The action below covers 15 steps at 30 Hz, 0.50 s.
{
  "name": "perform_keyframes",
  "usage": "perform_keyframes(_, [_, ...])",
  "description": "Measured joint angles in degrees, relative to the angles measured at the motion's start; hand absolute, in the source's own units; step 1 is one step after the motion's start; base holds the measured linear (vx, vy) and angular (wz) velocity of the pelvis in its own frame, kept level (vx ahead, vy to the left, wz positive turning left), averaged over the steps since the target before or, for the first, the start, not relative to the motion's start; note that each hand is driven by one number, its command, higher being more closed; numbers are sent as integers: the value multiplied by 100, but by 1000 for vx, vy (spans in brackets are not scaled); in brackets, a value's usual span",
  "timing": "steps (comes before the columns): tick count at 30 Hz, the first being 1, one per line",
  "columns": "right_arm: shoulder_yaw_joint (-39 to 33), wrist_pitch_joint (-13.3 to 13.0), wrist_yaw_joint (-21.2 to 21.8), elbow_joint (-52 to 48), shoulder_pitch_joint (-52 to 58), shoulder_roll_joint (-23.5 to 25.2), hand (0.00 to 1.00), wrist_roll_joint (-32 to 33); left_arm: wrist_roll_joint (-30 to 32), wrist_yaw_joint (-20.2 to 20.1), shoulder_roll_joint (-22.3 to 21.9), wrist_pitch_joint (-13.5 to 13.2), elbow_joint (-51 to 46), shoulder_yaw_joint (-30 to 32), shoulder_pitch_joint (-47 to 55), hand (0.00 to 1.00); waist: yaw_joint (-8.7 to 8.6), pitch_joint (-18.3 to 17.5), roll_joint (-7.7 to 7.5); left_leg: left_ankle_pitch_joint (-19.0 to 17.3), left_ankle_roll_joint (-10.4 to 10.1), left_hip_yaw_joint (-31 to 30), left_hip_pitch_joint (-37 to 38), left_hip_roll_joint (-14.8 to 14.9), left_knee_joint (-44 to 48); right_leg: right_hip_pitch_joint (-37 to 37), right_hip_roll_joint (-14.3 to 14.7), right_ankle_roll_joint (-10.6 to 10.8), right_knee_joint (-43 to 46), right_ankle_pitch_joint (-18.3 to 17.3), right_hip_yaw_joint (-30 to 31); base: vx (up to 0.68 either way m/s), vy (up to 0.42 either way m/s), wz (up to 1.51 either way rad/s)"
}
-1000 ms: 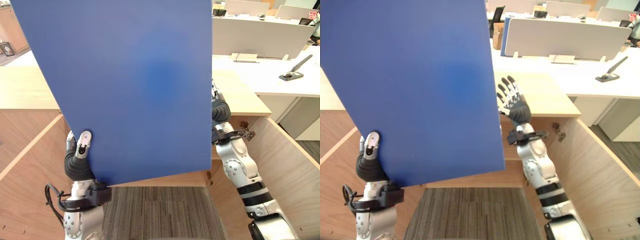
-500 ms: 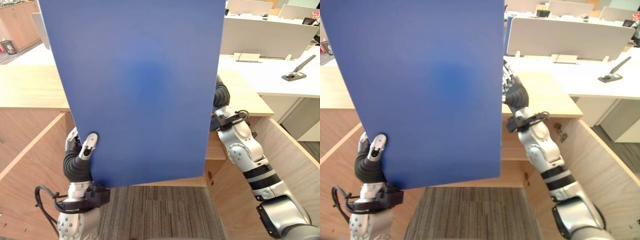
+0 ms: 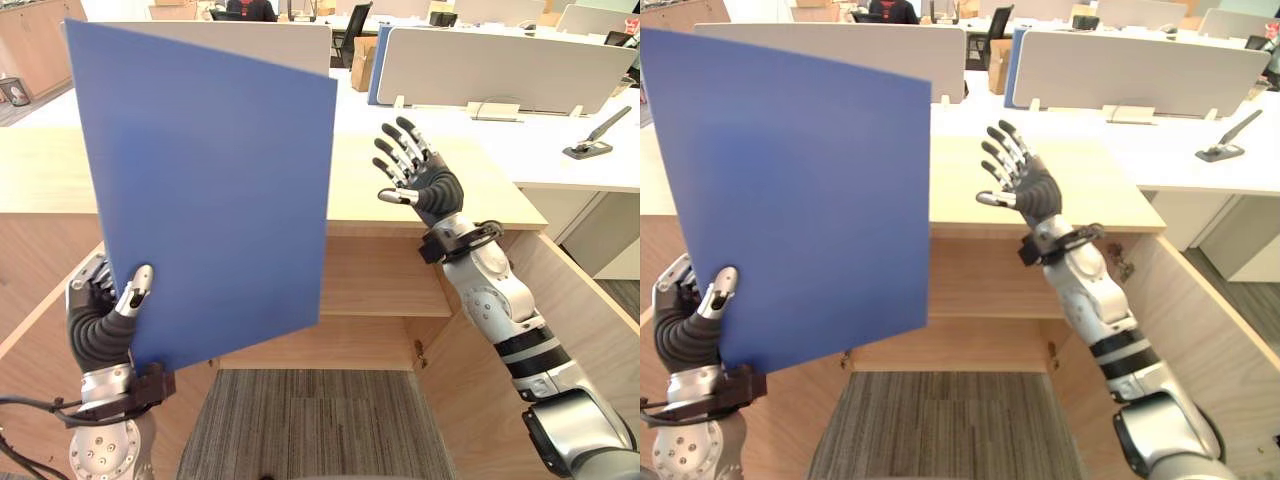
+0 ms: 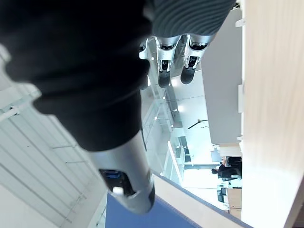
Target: Walk over to the cabinet, pick up the folder, carry it to the office cabinet, place the folder inside the office cabinet, then close the office cabinet door
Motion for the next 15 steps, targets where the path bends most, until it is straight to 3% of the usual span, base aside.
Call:
perform_keyframes(9, [122,177,64,154,96,162,0,37,-4,69,-14,0,-2,-51,-210,100,6,7,6,4,-5,9,8,3,-2,1,1,-1,4,1,2,0,0,0])
perform_keyframes(15, [837,254,107,568,-7,449,0,203,-57,5,-9,-1,-9,-740,-332,100,17,6,7,11,-9,12,8,7,2,0,4,-3,4,3,3,0,0,0])
